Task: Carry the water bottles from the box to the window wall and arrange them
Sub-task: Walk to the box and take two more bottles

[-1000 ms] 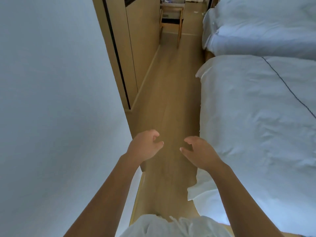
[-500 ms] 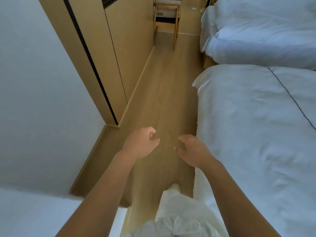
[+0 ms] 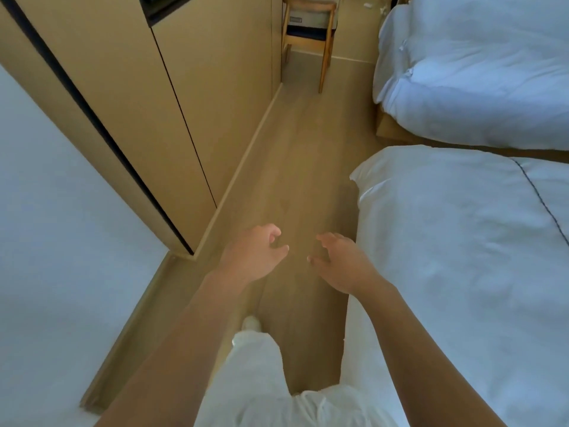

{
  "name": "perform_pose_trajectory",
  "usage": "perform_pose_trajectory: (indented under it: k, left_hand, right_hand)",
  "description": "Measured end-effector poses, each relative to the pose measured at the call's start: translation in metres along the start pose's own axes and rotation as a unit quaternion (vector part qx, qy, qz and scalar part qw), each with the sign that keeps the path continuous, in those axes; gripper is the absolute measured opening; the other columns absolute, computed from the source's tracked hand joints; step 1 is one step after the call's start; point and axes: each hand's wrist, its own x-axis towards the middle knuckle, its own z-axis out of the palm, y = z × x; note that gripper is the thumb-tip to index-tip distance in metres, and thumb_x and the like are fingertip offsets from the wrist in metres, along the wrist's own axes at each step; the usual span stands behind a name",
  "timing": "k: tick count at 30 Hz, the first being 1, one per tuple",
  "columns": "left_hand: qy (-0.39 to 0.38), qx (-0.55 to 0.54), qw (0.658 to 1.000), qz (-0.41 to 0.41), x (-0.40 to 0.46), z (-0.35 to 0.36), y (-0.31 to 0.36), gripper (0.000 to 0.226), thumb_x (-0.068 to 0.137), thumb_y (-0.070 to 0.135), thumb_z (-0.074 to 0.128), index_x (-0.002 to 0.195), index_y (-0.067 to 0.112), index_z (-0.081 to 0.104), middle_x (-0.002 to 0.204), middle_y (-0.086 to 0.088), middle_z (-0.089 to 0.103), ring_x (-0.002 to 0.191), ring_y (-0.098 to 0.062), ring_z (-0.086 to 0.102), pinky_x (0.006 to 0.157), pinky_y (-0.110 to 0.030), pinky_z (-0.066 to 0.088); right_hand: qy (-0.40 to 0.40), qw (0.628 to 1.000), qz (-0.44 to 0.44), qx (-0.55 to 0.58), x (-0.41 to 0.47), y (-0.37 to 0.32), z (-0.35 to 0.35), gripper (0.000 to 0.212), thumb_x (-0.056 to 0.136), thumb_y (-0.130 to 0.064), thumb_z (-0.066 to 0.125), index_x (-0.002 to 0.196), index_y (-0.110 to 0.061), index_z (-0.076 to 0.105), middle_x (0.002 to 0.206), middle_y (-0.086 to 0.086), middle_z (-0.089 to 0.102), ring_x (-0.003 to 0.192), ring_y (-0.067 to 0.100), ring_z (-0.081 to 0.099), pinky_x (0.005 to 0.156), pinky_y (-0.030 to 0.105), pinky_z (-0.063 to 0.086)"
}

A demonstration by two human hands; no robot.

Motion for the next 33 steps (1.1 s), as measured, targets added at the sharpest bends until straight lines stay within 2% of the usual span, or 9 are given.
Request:
perform_pose_trajectory:
  k: [6, 10, 14, 19, 24, 28, 33]
  left_hand:
    - [0.011, 0.017, 1.000, 0.014, 0.124, -0.035, 0.013, 0.044, 0.091, 0.039, 0.057, 0.130, 0.019, 0.052, 0.129, -0.003, 0.052, 0.113, -0.020, 0.053, 0.095, -0.035, 0.044]
    - [0.012, 0.026, 0.999, 0.022, 0.213, -0.082, 0.018, 0.043, 0.090, 0.035, 0.059, 0.128, 0.016, 0.053, 0.134, -0.005, 0.048, 0.117, -0.021, 0.051, 0.089, -0.026, 0.037]
    - [0.011, 0.042, 0.999, 0.029, 0.297, -0.132, 0.023, 0.045, 0.091, 0.038, 0.057, 0.131, 0.020, 0.050, 0.144, -0.006, 0.041, 0.126, -0.022, 0.046, 0.098, -0.031, 0.037]
    - [-0.009, 0.073, 0.997, 0.036, 0.377, -0.161, 0.032, 0.045, 0.090, 0.040, 0.056, 0.130, 0.020, 0.050, 0.138, -0.004, 0.047, 0.120, -0.022, 0.051, 0.096, -0.030, 0.041]
    - [-0.016, 0.083, 0.996, 0.038, 0.456, -0.179, 0.044, 0.046, 0.090, 0.039, 0.057, 0.130, 0.018, 0.051, 0.141, -0.007, 0.047, 0.130, -0.020, 0.044, 0.101, -0.031, 0.040]
    - [-0.010, 0.083, 0.995, 0.046, 0.533, -0.192, 0.066, 0.046, 0.090, 0.039, 0.058, 0.131, 0.018, 0.051, 0.142, -0.007, 0.046, 0.128, -0.021, 0.045, 0.100, -0.030, 0.040]
    - [0.015, 0.075, 0.996, 0.054, 0.643, -0.210, 0.116, 0.045, 0.088, 0.037, 0.060, 0.128, 0.018, 0.054, 0.138, -0.009, 0.050, 0.126, -0.022, 0.048, 0.096, -0.027, 0.041]
  right_hand:
    - [0.028, 1.000, -0.003, -0.001, 0.118, 0.006, -0.034, 0.055, 0.092, -0.035, 0.052, 0.140, -0.012, 0.036, 0.130, 0.007, 0.051, 0.120, 0.024, 0.047, 0.094, 0.037, 0.045]
    - [0.045, 0.999, 0.002, -0.005, 0.208, -0.002, -0.067, 0.054, 0.091, -0.035, 0.052, 0.138, -0.012, 0.039, 0.129, 0.008, 0.052, 0.119, 0.025, 0.047, 0.091, 0.036, 0.045]
    - [0.050, 0.999, 0.009, -0.002, 0.287, -0.012, -0.098, 0.055, 0.091, -0.034, 0.052, 0.140, -0.016, 0.036, 0.132, 0.005, 0.049, 0.123, 0.023, 0.043, 0.094, 0.034, 0.042]
    - [0.059, 0.998, 0.025, -0.003, 0.360, -0.010, -0.129, 0.058, 0.091, -0.034, 0.053, 0.142, -0.017, 0.034, 0.136, 0.004, 0.047, 0.125, 0.023, 0.041, 0.098, 0.034, 0.037]
    - [0.048, 0.998, 0.041, 0.008, 0.434, 0.009, -0.156, 0.055, 0.091, -0.034, 0.053, 0.140, -0.015, 0.037, 0.133, 0.005, 0.048, 0.121, 0.024, 0.044, 0.096, 0.034, 0.042]
    - [0.057, 0.998, 0.037, 0.015, 0.504, 0.032, -0.183, 0.053, 0.091, -0.034, 0.053, 0.138, -0.015, 0.039, 0.130, 0.005, 0.050, 0.120, 0.023, 0.045, 0.093, 0.032, 0.040]
    - [0.069, 0.997, 0.027, 0.019, 0.603, 0.066, -0.238, 0.053, 0.091, -0.036, 0.053, 0.138, -0.016, 0.040, 0.132, 0.005, 0.049, 0.122, 0.024, 0.043, 0.096, 0.034, 0.040]
